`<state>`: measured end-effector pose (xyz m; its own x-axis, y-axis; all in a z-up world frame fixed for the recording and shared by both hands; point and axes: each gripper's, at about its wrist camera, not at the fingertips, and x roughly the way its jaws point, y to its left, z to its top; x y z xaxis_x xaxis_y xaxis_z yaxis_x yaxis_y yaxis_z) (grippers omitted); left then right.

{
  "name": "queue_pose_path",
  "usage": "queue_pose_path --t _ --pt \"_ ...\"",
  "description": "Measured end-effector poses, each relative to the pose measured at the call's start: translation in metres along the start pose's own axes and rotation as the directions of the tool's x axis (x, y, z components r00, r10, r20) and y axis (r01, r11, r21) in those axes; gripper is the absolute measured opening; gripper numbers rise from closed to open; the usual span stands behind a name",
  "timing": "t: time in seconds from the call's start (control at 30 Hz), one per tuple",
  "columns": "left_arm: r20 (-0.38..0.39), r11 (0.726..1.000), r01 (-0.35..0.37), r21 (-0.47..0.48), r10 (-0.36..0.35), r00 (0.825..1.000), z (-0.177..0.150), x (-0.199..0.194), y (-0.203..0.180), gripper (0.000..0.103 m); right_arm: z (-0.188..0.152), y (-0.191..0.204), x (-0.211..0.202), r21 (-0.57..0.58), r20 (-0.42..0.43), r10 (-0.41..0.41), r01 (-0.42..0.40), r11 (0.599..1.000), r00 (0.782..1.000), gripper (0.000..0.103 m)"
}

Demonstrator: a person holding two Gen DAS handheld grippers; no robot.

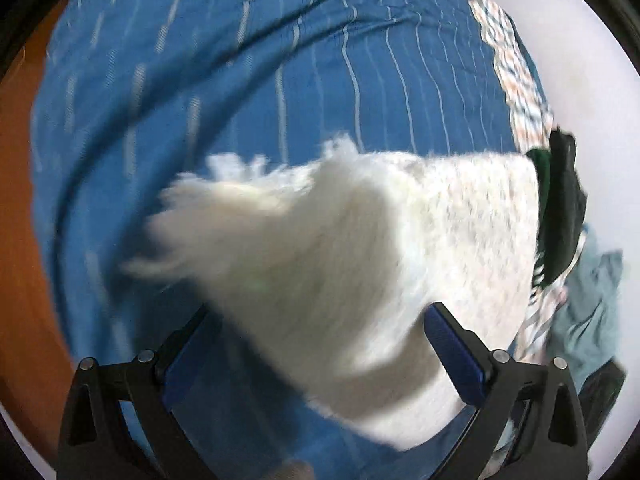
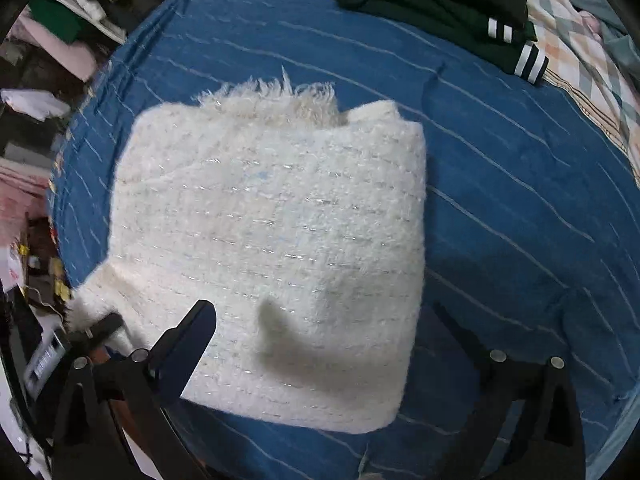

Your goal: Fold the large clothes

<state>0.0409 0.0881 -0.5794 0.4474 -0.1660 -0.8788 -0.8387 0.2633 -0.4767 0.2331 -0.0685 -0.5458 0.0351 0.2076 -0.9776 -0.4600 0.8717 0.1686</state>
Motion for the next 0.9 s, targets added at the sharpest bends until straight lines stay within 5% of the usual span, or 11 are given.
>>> queue_pose_path --t 0.1,0.13,0.17,0.27,0.4,0.6,0.7,0.73,0.83,0.9 --pt "0.004 0.998 0.013 -0.063 -0.013 1.0 0.01 0.018 0.0 0.1 0.005 0.008 0.016 -0.022 -0.012 -0.037 0.036 0.999 0.999 0.103" --pt "0.017 0.997 0.02 -0.075 -0.018 1.0 0.012 0.02 0.0 0.08 0.007 0.007 0.02 -0.024 -0.019 -0.043 0.042 0.999 0.999 0.103" --pt "0.03 0.997 0.027 -0.079 -0.024 0.999 0.014 0.021 0.0 0.045 0.008 0.004 0.025 -0.02 -0.021 -0.043 0.043 0.999 0.999 0.103" --pt "0.066 0.999 0.034 -0.029 -0.032 0.997 0.011 0.008 -0.005 0.018 0.009 -0.003 0.033 0.006 -0.042 -0.027 0.027 1.0 0.999 0.103" --pt "0.082 0.999 0.052 -0.017 -0.05 0.995 -0.002 -0.014 0.008 0.018 0.003 -0.025 0.031 0.07 -0.03 0.064 -0.062 0.996 0.997 0.103" --pt "0.065 0.995 0.059 -0.08 -0.054 0.996 0.001 0.01 0.036 0.024 -0.003 -0.094 0.041 0.186 -0.023 0.263 -0.254 0.949 0.965 0.103" --pt "0.042 0.995 0.086 -0.049 -0.084 0.996 0.006 0.017 0.031 0.033 -0.002 -0.126 0.072 0.212 -0.061 0.445 -0.424 0.88 0.893 0.103" --pt "0.038 0.994 0.098 -0.046 -0.097 0.995 0.007 0.017 0.031 0.035 -0.001 -0.133 0.085 0.228 -0.081 0.515 -0.487 0.843 0.853 0.103" --pt "0.032 0.99 0.137 -0.031 -0.136 0.99 0.013 0.023 0.028 0.036 0.002 -0.141 0.135 0.312 -0.132 0.746 -0.687 0.656 0.652 0.103" --pt "0.044 0.991 0.131 -0.004 -0.13 0.99 0.013 0.022 0.022 0.035 0.007 -0.131 0.151 0.312 -0.15 0.793 -0.732 0.605 0.591 0.103"
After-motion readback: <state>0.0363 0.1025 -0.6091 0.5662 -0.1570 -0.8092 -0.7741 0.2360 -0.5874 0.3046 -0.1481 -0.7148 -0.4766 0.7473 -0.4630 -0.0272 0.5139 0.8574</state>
